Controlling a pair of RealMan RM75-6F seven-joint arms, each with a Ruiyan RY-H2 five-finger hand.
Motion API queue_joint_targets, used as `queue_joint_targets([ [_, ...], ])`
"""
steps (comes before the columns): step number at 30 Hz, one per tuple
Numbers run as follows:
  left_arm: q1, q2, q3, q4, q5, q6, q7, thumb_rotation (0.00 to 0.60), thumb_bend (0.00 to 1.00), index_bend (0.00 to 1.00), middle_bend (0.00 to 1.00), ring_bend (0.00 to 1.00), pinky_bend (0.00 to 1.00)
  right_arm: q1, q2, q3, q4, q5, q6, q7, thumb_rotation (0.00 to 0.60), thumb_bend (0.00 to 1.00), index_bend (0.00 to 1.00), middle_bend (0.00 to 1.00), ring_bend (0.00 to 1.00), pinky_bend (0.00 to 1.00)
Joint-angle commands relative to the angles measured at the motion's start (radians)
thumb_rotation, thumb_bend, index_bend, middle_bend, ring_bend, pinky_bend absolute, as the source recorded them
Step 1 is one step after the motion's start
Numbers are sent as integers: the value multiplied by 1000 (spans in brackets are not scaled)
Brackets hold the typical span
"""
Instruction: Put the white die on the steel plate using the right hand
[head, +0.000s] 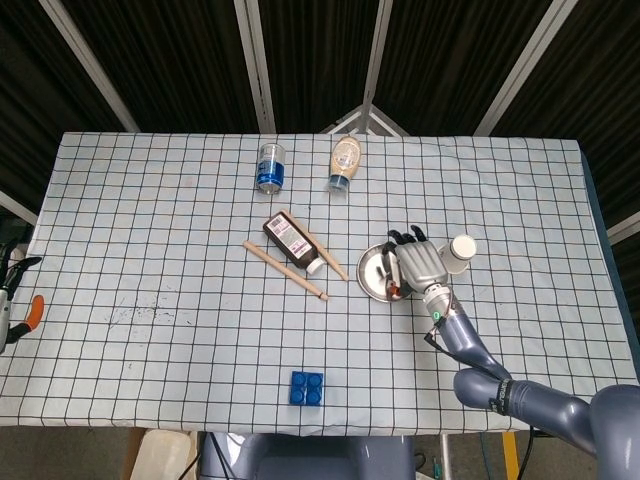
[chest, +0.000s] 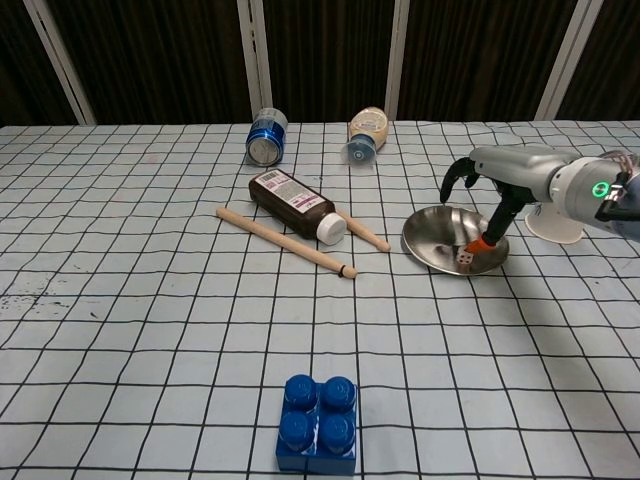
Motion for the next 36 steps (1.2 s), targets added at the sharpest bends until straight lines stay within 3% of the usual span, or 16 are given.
queue_joint_targets([
  [1,0,0,0,1,-1,-1,-1,600,636,207,0,0,120,-7,11,7,-10,-2,20,3,600,70,170,158,189,0],
  [9,1,2,3,-3,7,4,-6,600,635,207,0,0,120,-60,121,17,-80,-28,115,5,600,68,170,158,186,0],
  [18,0,0,6,-8,9,3,5,600,635,208,0,0,120,-111,223,10,-104,1,112,30,600,68,195,160,209,0],
  [36,-3,-5,3,-3,-4,-10,22,600,635,214,0,0,119,-92,173,-2,17,8,28,71,600,73,273,249,240,0],
])
